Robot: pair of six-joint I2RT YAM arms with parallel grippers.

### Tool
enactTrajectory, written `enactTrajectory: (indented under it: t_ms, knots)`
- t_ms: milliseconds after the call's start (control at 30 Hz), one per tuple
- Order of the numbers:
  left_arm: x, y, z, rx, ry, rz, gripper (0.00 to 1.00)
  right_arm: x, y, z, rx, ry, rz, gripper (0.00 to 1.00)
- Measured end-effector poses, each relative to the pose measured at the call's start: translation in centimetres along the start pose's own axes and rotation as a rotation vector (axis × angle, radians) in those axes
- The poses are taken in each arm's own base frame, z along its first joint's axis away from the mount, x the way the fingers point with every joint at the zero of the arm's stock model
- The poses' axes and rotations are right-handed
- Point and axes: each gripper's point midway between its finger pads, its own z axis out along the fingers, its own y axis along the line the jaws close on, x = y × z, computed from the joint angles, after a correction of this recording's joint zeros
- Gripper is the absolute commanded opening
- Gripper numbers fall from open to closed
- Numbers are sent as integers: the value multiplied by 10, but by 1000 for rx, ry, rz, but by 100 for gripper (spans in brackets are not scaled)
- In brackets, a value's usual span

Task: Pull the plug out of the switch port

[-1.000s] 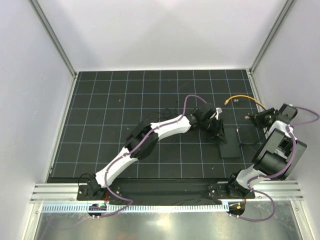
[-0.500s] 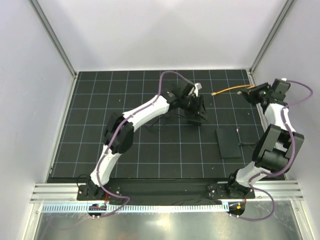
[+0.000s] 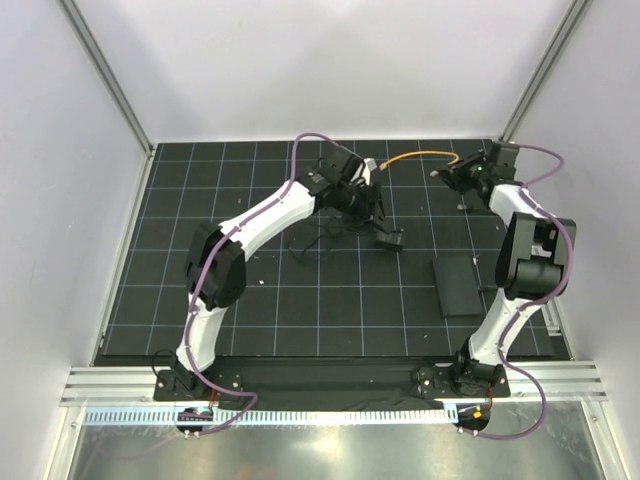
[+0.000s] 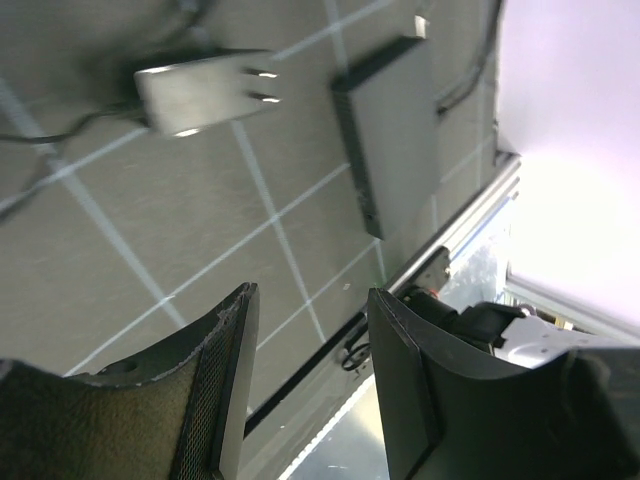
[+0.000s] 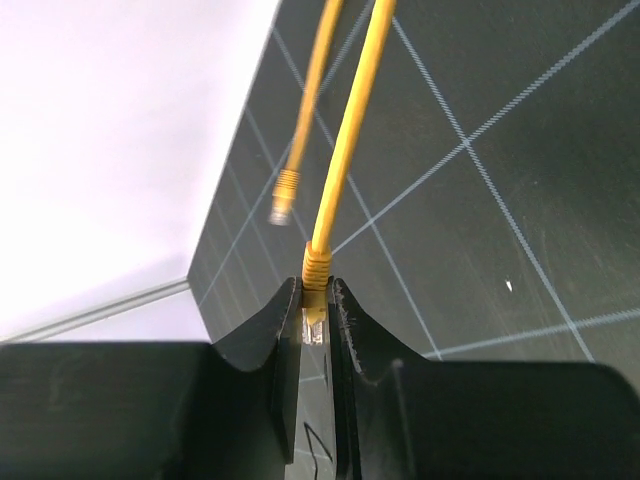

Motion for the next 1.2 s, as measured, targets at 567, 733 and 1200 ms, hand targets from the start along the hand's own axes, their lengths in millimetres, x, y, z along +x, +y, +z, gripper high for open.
enactTrajectory:
  t_ms: [567, 733, 1200]
  knots:
    - [-6, 29, -14, -63, 18, -36, 48, 38, -51, 60, 233, 101, -1, 51]
    - [-5, 29, -9, -62, 27, -16, 48, 37, -61, 50, 282, 116, -50, 60]
    - [19, -53, 28, 62, 33, 169, 46, -9, -109, -145, 183, -191, 75, 62]
